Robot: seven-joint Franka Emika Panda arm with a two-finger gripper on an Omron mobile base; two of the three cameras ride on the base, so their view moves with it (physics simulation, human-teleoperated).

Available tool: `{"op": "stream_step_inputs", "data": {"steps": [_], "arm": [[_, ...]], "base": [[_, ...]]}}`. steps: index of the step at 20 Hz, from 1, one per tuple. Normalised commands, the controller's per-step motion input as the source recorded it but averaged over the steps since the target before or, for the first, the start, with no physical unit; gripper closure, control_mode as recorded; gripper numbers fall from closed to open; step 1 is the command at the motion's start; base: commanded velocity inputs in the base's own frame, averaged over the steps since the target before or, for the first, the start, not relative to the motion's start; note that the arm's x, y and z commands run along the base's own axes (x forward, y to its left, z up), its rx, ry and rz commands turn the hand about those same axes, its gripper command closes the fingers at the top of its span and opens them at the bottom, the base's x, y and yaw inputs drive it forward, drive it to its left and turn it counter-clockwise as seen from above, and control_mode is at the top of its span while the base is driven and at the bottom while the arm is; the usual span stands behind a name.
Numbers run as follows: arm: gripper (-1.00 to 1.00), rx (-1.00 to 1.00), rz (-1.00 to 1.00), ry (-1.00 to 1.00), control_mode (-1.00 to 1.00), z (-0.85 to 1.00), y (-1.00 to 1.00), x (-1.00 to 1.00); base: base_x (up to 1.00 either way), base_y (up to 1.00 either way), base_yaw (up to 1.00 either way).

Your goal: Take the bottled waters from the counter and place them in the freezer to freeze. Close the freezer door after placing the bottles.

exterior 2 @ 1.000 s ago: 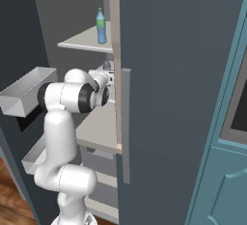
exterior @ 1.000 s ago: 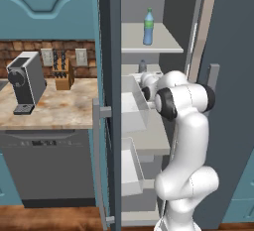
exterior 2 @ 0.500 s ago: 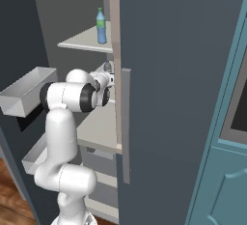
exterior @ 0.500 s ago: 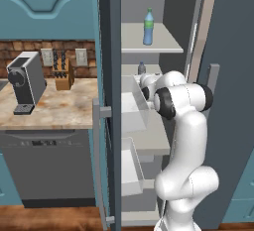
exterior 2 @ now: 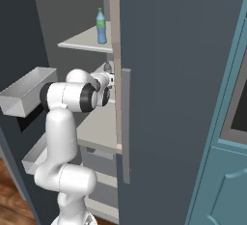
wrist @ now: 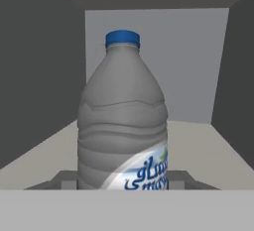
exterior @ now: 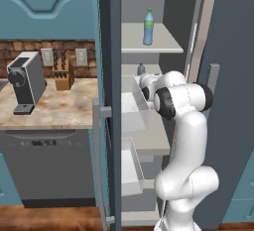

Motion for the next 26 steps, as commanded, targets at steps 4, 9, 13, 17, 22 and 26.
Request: {"op": "stream_step_inputs", "data": {"steps": [4,9,13,17,22,26], "arm": [[1.00,0.00,0.00,0.00,-1.00,-0.41,0.00,0.00],[1.00,0.00,0.00,0.00,-1.00,-0.30,0.00,-0.02],[1.00,0.00,0.00,0.00,-1.00,-0.08,0.00,-0.04],[-1.00,0.00,0.00,0.00,-1.00,-0.06,0.00,-0.08],[-1.00,0.00,0.00,0.00,-1.00,-0.03,0.00,-0.10],[-1.00,0.00,0.00,0.00,-1.00,0.00,0.00,-0.13]], "base": [[0.00,0.00,0.00],[0.00,0.00,0.00],[0.00,0.00,0.00],[0.00,0.00,0.00],[0.00,0.00,0.00],[0.00,0.00,0.00]]}}
